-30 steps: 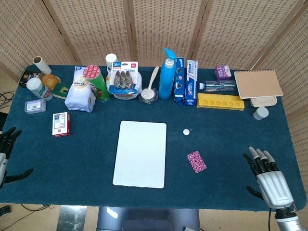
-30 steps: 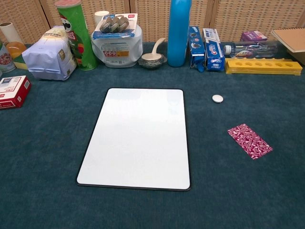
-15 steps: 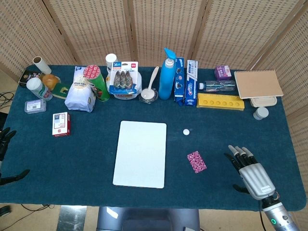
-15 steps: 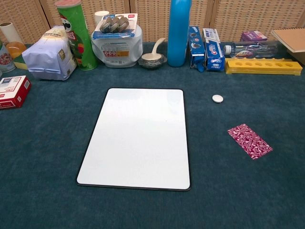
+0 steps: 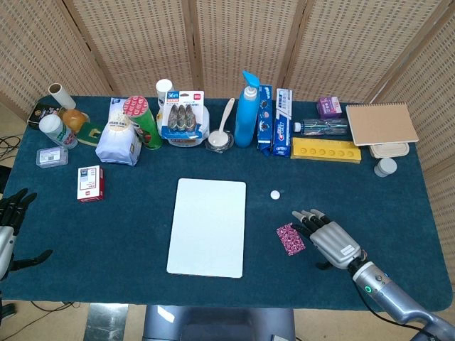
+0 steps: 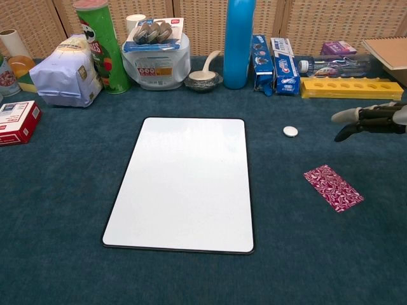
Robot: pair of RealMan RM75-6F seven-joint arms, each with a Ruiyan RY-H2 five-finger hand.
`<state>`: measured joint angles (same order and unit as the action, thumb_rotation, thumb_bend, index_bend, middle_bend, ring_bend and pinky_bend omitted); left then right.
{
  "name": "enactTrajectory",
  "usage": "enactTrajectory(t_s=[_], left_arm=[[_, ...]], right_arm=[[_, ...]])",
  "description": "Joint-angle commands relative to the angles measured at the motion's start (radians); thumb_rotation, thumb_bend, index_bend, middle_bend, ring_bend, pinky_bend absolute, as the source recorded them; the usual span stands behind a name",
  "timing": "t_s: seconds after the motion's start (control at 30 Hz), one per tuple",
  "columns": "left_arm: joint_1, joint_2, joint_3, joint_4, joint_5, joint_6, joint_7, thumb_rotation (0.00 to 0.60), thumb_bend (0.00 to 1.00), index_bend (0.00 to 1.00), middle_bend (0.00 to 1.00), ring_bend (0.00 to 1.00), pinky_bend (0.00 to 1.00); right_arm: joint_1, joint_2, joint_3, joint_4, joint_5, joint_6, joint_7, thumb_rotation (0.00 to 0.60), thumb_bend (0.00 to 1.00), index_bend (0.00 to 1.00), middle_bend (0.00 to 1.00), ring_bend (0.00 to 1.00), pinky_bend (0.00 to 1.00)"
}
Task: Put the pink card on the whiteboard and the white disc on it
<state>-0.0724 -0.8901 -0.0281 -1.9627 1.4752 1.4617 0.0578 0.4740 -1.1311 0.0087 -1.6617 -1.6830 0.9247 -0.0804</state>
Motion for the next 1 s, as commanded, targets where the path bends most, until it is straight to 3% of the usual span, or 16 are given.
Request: enactTrajectory(t_s=[0.03, 0.33, 1.0], left_arm=[[-0.002, -0.004, 0.001, -0.002, -0.003, -0.005, 0.012, 0.600, 0.05, 0.00, 0.00, 0.00, 0.00], [-0.006, -0.012, 0.001, -0.007, -0.011, -0.011, 0.034, 0.600, 0.05, 0.00, 0.00, 0.00, 0.00], [-0.011, -0.013, 0.006, -0.011, -0.010, -0.022, 0.042, 0.600, 0.05, 0.00, 0.00, 0.00, 0.00]], right_arm=[[0.033, -0.038, 0.008, 0.031, 0.037, -0.049, 0.012, 0.600, 0.07, 0.14, 0.00, 0.00, 0.00], [0.095, -0.101, 0.028, 0.089, 0.138, -0.145, -0.008, 0.600, 0.08, 0.12, 0.00, 0.00, 0.00], [0.165, -0.177, 0.029, 0.120, 0.270, -0.198, -0.174, 0.600, 0.11, 0.11, 0.00, 0.00, 0.00]])
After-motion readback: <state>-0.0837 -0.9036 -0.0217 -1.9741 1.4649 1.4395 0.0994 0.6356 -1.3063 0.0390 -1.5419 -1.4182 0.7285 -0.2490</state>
